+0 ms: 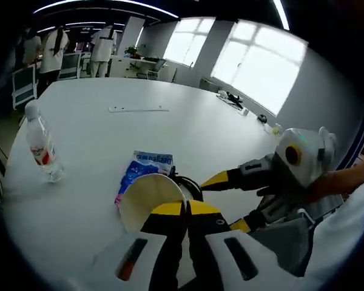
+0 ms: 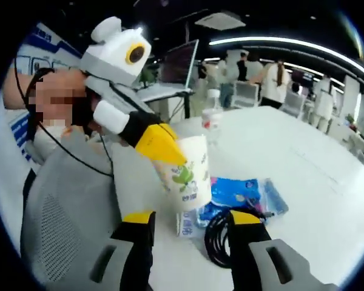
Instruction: Arrange the tabletop items into an orderly group along one side of the table until the central work area is clear of visible clutter.
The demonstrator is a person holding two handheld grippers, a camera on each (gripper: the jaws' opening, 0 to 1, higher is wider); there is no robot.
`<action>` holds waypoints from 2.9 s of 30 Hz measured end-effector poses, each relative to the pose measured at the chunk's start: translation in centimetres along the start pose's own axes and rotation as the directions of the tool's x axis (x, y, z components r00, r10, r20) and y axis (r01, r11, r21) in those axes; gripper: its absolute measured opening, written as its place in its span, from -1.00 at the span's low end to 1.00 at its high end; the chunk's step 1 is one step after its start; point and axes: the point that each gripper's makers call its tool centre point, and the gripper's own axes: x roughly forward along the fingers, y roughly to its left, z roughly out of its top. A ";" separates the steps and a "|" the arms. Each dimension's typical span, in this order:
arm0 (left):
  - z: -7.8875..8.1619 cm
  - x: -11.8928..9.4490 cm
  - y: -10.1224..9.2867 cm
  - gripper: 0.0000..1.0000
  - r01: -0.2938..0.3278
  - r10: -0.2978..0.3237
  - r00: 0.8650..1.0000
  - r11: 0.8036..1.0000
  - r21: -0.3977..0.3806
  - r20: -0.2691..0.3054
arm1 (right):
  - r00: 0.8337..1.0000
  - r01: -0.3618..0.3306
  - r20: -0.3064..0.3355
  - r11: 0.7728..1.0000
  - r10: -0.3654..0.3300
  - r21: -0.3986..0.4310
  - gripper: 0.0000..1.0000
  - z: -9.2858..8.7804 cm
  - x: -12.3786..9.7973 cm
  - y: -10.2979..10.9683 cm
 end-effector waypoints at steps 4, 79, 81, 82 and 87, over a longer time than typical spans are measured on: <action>-0.2 0.4 1.3 -1.00 -0.048 0.048 0.999 0.999 0.027 -0.022 | 0.998 0.065 0.017 0.994 -0.066 0.085 0.02 -1.4 -2.4 -1.7; 6.5 7.9 17.7 -0.86 -0.343 0.411 0.905 0.858 0.383 -0.112 | 0.977 0.212 -0.053 0.906 -0.207 0.367 -0.10 -3.8 -6.1 -5.7; 6.4 7.8 17.7 -0.85 -0.342 0.412 0.905 0.855 0.390 -0.109 | 0.976 0.216 -0.050 0.904 -0.213 0.369 -0.11 -3.9 -6.2 -5.7; 6.4 7.8 17.9 -0.84 -0.342 0.412 0.905 0.855 0.389 -0.110 | 0.975 0.217 -0.048 0.903 -0.215 0.371 -0.11 -3.9 -6.2 -5.7; 7.4 7.4 17.3 -0.76 -0.348 0.396 0.917 0.858 0.377 -0.056 | 0.974 0.224 -0.049 0.897 -0.222 0.381 -0.15 -4.2 -6.4 -5.5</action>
